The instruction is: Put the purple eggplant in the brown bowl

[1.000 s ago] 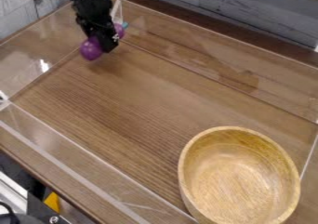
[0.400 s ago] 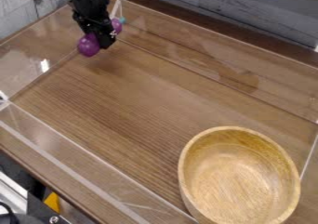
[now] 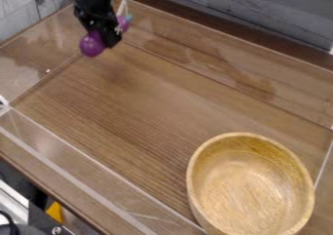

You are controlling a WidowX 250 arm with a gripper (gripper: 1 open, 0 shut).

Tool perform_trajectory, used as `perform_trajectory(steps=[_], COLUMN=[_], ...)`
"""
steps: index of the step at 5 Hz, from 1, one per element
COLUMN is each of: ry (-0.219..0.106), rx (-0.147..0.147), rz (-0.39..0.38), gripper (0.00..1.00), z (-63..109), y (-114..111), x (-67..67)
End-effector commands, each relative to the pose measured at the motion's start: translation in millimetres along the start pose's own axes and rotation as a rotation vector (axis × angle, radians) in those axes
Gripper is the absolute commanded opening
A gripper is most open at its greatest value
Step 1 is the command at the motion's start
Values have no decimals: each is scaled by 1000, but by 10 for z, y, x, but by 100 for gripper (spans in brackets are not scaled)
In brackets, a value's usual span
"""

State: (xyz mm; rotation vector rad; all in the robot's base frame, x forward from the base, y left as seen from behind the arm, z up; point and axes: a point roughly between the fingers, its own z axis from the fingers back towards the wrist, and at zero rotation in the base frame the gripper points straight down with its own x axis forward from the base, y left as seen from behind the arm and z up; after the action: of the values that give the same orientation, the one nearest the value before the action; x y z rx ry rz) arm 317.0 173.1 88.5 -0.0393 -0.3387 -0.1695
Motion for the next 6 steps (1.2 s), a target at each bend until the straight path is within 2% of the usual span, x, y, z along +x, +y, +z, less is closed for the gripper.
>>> perform_trajectory(steps=[1,3,4,5,6], ry=[-46,-31,-9,4,15], rx=[9,-54,-85,-120,-141], rz=[-41,-121,-159,-148,-135], gripper=[0,0,0,0,0], z=[327,391,362,380,348], y=[-274,-953,-1317,-1699,-2100], x=[67,24,-47,-119,-152])
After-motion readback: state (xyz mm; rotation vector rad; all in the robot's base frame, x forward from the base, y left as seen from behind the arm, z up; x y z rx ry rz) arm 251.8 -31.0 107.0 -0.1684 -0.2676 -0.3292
